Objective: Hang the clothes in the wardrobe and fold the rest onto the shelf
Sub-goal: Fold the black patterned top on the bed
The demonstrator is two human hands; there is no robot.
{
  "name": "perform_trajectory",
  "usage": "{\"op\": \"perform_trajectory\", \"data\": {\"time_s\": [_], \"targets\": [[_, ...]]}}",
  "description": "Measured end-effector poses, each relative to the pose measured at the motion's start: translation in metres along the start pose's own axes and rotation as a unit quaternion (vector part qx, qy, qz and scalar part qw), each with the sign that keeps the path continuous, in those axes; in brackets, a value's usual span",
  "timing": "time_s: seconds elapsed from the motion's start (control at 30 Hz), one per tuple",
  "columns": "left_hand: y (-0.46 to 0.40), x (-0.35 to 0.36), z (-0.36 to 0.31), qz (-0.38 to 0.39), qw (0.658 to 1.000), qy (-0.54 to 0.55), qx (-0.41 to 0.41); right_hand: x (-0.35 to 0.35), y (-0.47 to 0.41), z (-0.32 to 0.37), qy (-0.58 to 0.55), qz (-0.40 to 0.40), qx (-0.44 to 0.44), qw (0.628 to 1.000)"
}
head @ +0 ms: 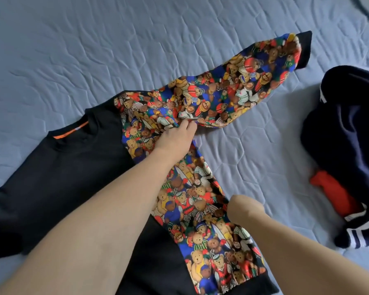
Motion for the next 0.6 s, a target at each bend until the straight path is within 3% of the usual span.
{"op": "perform_trajectory", "data": {"time_s": [0.07,0.13,0.23,0.33,0.43,0.53,0.6], "targets": [[0.017,0.028,0.016,0.015,0.987,0.153,-0.044,0.0,-0.001,-0.005,-0.015,-0.014,0.021,1.0],[0.035,0.069,0.014,0.101,0.965,0.234,-0.054,0.004,-0.002,-0.007,-0.014,-0.049,0.026,0.998],[0.065,0.106,-0.008,0.178,0.978,0.11,0.005,0.003,0.019,0.003,0.007,-0.218,-0.002,0.976],[0.112,0.125,-0.019,0.171,0.983,0.049,0.033,0.007,0.049,0.032,0.057,-0.363,-0.139,0.919],[0.175,0.146,0.0,0.193,0.98,0.053,-0.005,0.026,0.07,0.07,0.151,-0.358,-0.238,0.89],[0.247,0.166,0.044,0.203,0.972,0.078,-0.086,0.058,0.086,0.122,0.256,-0.265,-0.299,0.88],[0.294,0.176,0.078,0.204,0.957,0.118,-0.169,0.085,0.086,0.146,0.317,-0.16,-0.278,0.892]]}}
Point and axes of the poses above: each hand's wrist, its own y-axis away from the middle knuckle, its own x-axis out of the palm, z = x × y, the point moved 9 cm from there along -y, towards the middle knuckle, and after that the axes turned 5 degrees about x, right-handed, at the moved point
